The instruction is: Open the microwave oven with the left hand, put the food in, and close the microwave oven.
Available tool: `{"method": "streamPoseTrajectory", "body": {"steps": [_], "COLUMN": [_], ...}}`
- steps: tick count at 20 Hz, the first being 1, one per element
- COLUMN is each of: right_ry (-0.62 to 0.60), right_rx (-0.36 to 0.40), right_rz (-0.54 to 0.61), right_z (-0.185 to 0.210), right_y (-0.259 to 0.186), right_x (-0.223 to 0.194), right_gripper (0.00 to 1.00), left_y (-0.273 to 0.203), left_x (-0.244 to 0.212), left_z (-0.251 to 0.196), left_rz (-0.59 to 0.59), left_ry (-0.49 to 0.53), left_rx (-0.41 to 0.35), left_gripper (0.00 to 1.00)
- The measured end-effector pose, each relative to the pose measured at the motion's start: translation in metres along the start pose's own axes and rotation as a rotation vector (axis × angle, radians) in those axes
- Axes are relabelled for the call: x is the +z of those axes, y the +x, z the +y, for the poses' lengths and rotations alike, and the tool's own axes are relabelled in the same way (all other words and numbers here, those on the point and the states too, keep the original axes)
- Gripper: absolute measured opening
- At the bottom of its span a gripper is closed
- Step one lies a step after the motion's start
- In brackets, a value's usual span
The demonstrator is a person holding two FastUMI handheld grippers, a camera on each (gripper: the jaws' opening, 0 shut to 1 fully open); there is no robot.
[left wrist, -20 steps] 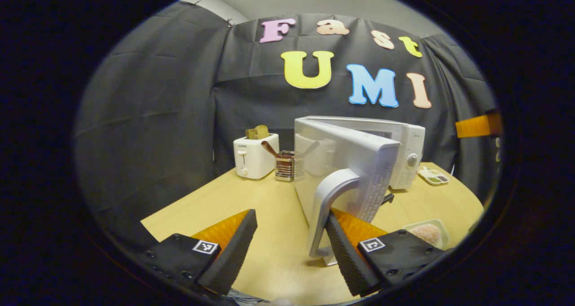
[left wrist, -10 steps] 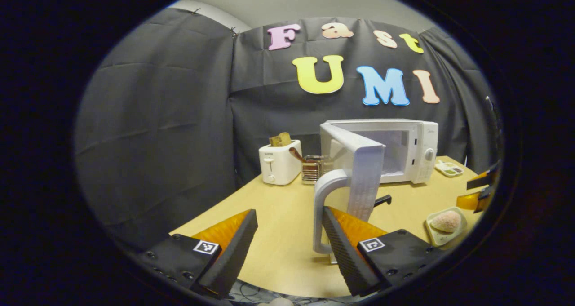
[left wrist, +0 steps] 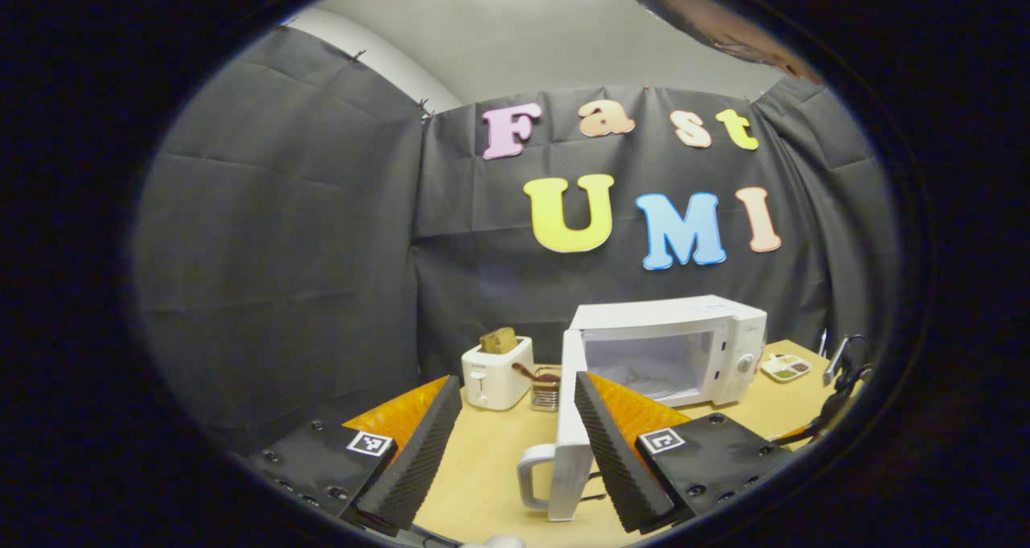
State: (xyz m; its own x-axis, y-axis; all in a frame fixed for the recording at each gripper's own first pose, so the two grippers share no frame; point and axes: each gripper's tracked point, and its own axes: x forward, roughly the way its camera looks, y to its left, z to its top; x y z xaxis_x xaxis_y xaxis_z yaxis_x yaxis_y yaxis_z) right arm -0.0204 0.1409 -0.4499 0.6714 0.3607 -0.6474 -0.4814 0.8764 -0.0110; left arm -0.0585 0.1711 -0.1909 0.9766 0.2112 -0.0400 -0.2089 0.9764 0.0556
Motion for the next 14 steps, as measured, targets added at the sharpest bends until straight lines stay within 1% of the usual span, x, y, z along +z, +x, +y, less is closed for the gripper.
{"method": "streamPoseTrajectory", "body": {"steps": [2, 3, 4, 5, 7, 9, 11, 14], "right_ry": [0.005, 0.021, 0.02, 0.022, 0.03, 0.013, -0.012, -0.003], "right_rx": [0.044, 0.042, 0.032, 0.035, 0.039, 0.043, 0.032, 0.036], "right_rz": [0.037, 0.026, 0.022, 0.029, 0.035, 0.047, 0.053, 0.027], "right_z": [0.004, 0.004, 0.003, 0.005, 0.004, 0.004, 0.001, 0.001], "right_y": [0.008, 0.009, 0.011, 0.007, 0.012, 0.011, 0.006, -0.006], "right_x": [-0.007, -0.003, -0.001, 0.0, -0.001, -0.001, 0.004, 0.029], "right_gripper": [0.96, 0.96, 0.94, 0.82, 0.82, 0.76, 0.76, 0.76], "left_y": [0.006, 0.01, 0.014, 0.016, 0.022, 0.024, 0.027, 0.031], "left_x": [0.007, 0.009, 0.009, 0.01, 0.011, 0.013, 0.012, 0.011], "left_z": [-0.018, -0.027, -0.034, -0.039, -0.045, -0.05, -0.051, -0.047], "left_rz": [-0.007, -0.009, -0.008, -0.005, -0.009, -0.01, -0.008, 0.002], "left_ry": [0.006, 0.007, 0.003, 0.004, 0.01, 0.008, 0.012, 0.011], "left_rx": [-0.038, -0.052, -0.066, -0.077, -0.09, -0.103, -0.105, -0.105], "left_gripper": [0.96, 0.96, 0.98, 0.96, 0.98, 0.98, 0.96, 0.98]}}
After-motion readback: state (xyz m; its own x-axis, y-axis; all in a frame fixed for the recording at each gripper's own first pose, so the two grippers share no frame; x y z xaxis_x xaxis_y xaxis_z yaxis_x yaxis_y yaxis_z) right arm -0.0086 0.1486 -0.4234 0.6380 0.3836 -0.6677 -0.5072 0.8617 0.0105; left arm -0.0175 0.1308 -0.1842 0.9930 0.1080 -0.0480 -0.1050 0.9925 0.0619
